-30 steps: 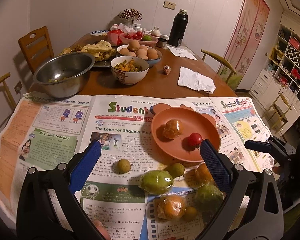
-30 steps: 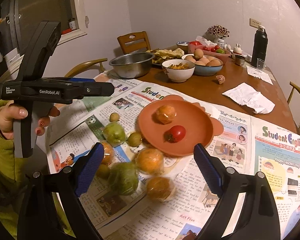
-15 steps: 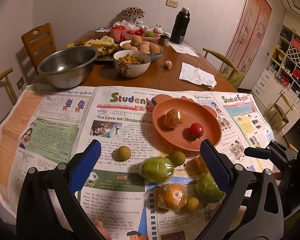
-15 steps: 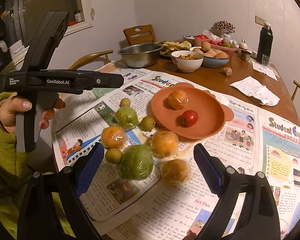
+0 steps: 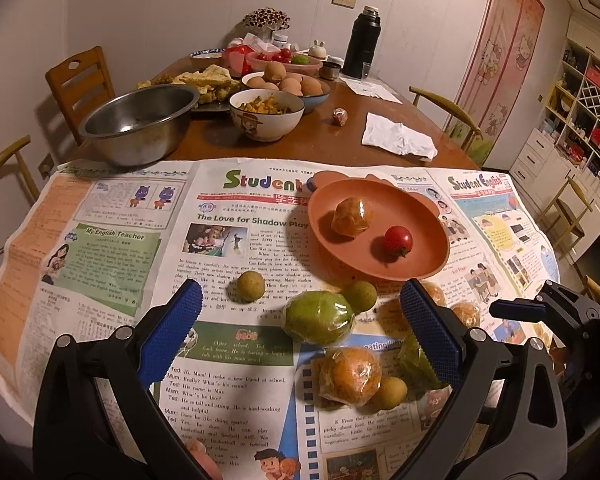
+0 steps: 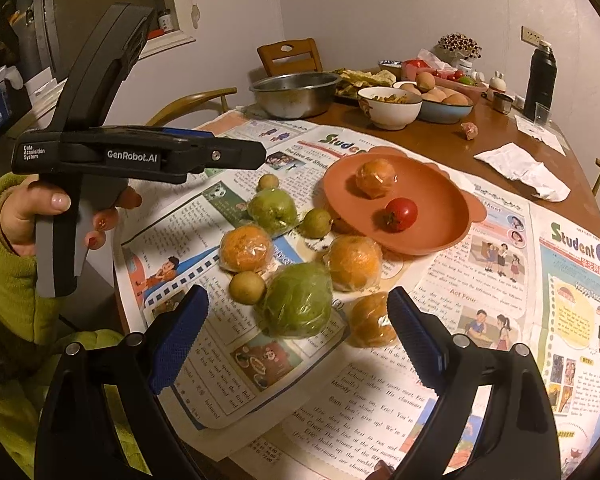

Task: Organize fruits
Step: 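Withdraw both open tools from the plate back toward the fruit pile, then grasp a bagged green fruit with the right tool while the left tool grasps another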

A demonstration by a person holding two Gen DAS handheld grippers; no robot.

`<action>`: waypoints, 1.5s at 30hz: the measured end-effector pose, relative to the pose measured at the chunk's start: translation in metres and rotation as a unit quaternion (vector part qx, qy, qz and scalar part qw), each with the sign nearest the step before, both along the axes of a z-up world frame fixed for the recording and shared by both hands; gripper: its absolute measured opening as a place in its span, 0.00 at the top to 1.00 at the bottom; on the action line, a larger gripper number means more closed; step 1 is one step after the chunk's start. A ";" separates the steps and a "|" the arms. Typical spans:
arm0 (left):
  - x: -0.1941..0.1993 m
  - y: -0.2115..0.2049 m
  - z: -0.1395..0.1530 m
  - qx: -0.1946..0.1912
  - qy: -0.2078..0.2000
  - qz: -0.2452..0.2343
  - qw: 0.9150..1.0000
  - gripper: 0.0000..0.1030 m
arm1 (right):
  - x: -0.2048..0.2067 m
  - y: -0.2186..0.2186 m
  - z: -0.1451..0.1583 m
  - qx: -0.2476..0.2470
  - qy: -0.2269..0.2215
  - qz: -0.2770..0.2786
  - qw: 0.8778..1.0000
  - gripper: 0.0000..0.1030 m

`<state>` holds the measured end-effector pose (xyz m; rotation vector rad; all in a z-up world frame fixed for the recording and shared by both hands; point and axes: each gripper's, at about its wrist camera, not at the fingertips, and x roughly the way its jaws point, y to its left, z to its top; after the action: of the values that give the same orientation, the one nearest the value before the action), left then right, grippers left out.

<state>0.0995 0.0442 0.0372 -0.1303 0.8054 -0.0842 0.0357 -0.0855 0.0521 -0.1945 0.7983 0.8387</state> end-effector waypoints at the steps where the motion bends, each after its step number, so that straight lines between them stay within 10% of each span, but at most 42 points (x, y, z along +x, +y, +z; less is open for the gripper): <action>1: 0.000 0.000 -0.001 0.000 0.002 0.001 1.000 0.10 | -0.001 0.001 -0.002 -0.001 0.003 0.001 1.000 0.12; 10: -0.005 0.003 -0.013 -0.004 0.015 0.004 1.000 0.10 | -0.005 0.007 -0.012 -0.009 0.013 0.008 1.000 0.15; 28: -0.011 0.017 -0.028 -0.024 0.019 0.013 0.999 0.10 | 0.004 0.016 -0.025 -0.017 0.020 -0.002 1.000 0.54; 45: 0.015 0.005 -0.050 -0.053 0.056 -0.031 0.997 0.27 | 0.020 0.032 -0.037 -0.036 0.014 0.009 0.999 0.58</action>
<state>0.1142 0.0490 -0.0127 -0.2119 0.9178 -0.1794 0.0560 -0.0536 0.0152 -0.2550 0.8555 0.8314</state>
